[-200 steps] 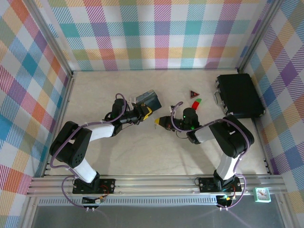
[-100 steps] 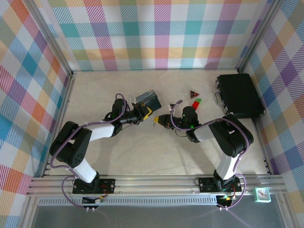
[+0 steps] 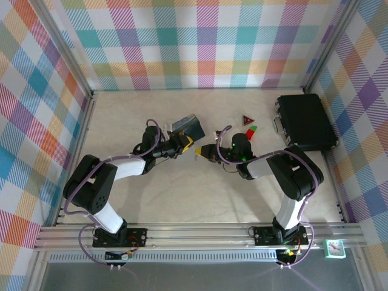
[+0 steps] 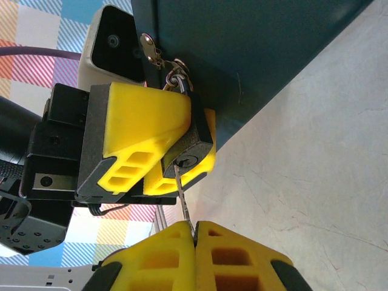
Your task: Unlock a padlock with a key
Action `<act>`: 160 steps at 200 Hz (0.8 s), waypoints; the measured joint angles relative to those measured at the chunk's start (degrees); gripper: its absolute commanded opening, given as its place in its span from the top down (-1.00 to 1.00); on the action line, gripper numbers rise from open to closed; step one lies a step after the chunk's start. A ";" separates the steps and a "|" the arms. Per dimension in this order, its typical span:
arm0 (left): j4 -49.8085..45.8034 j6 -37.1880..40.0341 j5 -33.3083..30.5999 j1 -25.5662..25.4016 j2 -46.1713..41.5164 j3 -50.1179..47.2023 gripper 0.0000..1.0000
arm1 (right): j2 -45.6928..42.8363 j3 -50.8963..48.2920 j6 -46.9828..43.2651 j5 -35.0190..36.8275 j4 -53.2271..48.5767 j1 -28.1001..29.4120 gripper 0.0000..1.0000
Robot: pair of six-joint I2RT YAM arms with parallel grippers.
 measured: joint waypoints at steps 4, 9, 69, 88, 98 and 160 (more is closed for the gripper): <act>0.04 0.00 0.00 0.00 0.00 0.00 1.00 | 0.00 0.09 0.00 0.09 -0.20 0.00 1.00; 0.11 -0.11 -0.11 -0.02 0.00 0.00 1.00 | 0.00 0.20 0.02 0.11 -0.42 0.02 1.00; 5.38 -5.31 -2.29 -0.31 0.02 -0.90 1.00 | 0.02 2.54 -0.02 1.05 -2.49 0.04 1.00; 5.92 -6.05 -3.41 -0.70 0.11 -0.90 1.00 | 0.02 2.60 0.00 1.42 -2.29 0.04 1.00; 5.90 -6.01 -3.76 -0.83 0.11 -0.90 1.00 | 0.02 2.60 0.00 1.44 -2.32 0.04 1.00; 4.22 -1.70 -2.95 -0.92 0.11 -1.01 1.00 | -1.25 4.31 2.03 -1.14 -9.14 -1.29 1.00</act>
